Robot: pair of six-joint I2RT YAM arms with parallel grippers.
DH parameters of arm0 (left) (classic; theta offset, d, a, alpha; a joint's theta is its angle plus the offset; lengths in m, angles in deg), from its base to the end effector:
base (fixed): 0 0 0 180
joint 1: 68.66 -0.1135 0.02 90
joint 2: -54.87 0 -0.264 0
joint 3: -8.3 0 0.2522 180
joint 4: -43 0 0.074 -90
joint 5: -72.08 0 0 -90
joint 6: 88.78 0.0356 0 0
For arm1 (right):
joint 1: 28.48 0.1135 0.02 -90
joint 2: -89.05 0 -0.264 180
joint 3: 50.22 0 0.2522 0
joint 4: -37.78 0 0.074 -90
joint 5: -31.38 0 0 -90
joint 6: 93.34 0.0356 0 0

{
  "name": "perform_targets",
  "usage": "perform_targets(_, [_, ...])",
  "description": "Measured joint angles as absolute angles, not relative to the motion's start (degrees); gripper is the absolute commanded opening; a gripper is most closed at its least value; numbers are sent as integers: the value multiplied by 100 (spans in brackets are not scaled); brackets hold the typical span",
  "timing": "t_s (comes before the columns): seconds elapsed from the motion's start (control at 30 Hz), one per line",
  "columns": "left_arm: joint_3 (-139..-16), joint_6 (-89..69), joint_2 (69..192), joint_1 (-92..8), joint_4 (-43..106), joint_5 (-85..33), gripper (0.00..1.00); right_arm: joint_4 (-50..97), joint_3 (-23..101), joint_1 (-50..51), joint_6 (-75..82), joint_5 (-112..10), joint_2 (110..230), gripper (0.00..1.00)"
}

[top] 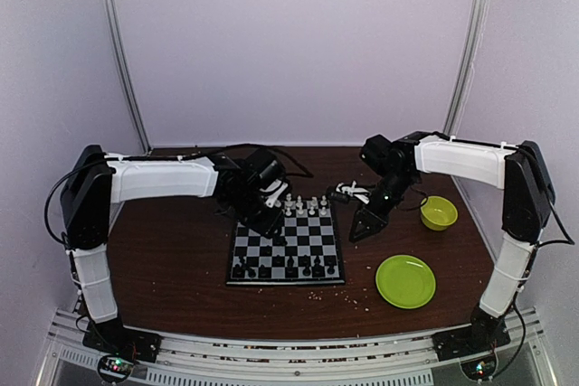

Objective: Set up the chess pieces on the board
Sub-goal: Pick up the pawn from the chessboard.

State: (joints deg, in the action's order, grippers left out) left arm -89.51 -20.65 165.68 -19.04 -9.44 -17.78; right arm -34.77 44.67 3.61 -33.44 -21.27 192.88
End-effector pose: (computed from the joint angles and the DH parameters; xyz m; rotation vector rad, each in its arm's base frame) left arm 0.2625 -0.3085 0.2039 0.6638 2.6905 -0.3496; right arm 0.2828 0.2028 0.2295 -1.5341 2.4048 0.9674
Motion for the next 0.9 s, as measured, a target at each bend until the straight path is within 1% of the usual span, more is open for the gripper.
perform_targets(0.37, [-8884, -1709, 16517, -1899, -1311, -1968, 29, -3477, 4469, 361, -3342, -2123, 19288, 24])
perform_targets(0.67, [-8884, -1630, 16775, -1899, -1390, -1968, 26, -3477, 4469, 361, -3342, -2121, 19290, 24])
perform_targets(0.73, [-8884, -1613, 16817, -1899, -1411, -1968, 23, -3479, 4469, 361, -3342, -2119, 19290, 24])
perform_targets(0.9, [-8884, -1562, 16889, -1895, -1438, -1987, 11, -3479, 4469, 361, -3342, -2119, 19295, 24])
